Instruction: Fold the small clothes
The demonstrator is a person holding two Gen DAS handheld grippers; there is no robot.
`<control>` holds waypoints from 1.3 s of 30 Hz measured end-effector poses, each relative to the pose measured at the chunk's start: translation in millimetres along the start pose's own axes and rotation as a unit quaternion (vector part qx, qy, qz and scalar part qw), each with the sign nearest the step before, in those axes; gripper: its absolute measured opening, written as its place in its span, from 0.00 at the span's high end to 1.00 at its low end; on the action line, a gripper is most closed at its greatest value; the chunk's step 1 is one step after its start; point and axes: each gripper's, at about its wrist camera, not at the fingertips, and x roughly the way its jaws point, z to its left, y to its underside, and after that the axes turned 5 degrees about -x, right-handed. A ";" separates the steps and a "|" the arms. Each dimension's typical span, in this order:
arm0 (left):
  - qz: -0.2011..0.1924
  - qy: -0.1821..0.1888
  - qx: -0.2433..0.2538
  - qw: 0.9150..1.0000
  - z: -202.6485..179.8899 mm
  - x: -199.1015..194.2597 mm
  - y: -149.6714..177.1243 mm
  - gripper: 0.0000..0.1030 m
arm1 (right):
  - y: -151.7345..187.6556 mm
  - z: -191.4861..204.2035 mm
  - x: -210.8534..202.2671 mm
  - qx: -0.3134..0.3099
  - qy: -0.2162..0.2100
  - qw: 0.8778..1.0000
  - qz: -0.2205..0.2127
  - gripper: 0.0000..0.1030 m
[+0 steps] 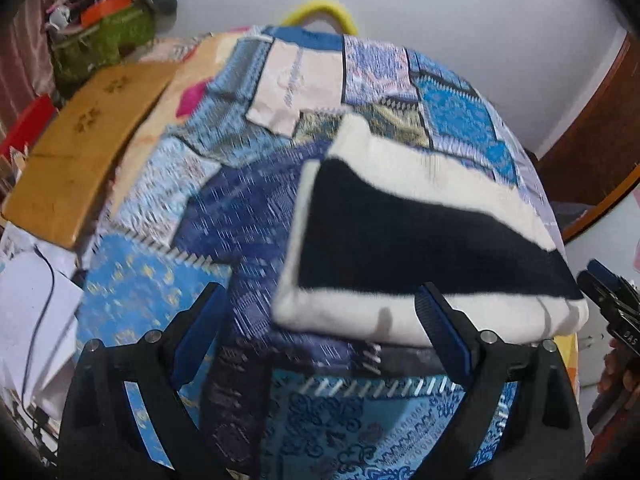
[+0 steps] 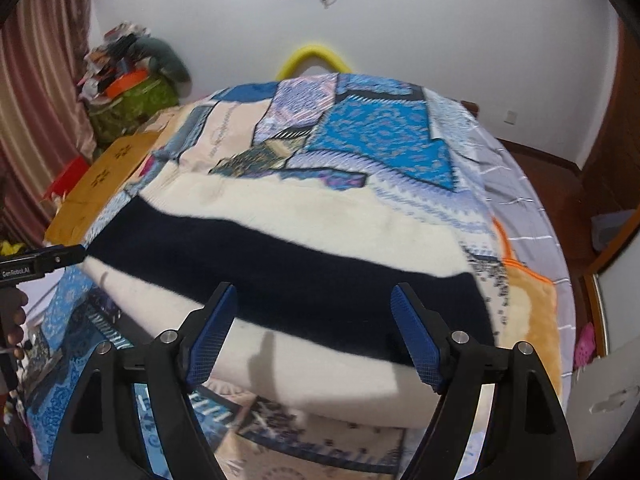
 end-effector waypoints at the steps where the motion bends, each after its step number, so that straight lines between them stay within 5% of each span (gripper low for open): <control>1: 0.007 0.001 0.001 1.000 -2.1 3.3 3.3 0.07 | 0.1 4.8 5.2 -0.006 -0.002 1.000 0.005 0.26; 14: 0.094 0.073 -0.022 0.993 -9.5 46.8 21.2 0.07 | 13.9 37.9 59.3 -0.036 -0.020 0.997 0.062 0.24; 19: 0.098 0.099 -0.049 0.989 -7.0 53.2 14.3 0.07 | 15.3 34.8 60.4 -0.028 -0.031 0.997 0.063 0.21; 27: 0.127 0.181 -0.117 0.968 -2.2 69.0 -1.0 0.12 | 15.2 37.3 60.5 -0.028 -0.032 0.997 0.063 0.20; 32: 0.129 0.184 -0.139 0.964 -2.3 79.8 -12.2 0.30 | 15.0 37.3 60.4 -0.028 -0.031 0.997 0.061 0.20; 34: 0.124 0.176 -0.141 0.966 -2.7 84.0 -16.3 0.47 | 14.8 36.6 59.9 -0.027 -0.031 0.997 0.060 0.20; 39: 0.110 0.163 -0.156 0.968 2.1 87.7 -19.9 0.69 | 14.5 36.4 55.8 -0.028 -0.031 0.997 0.057 0.20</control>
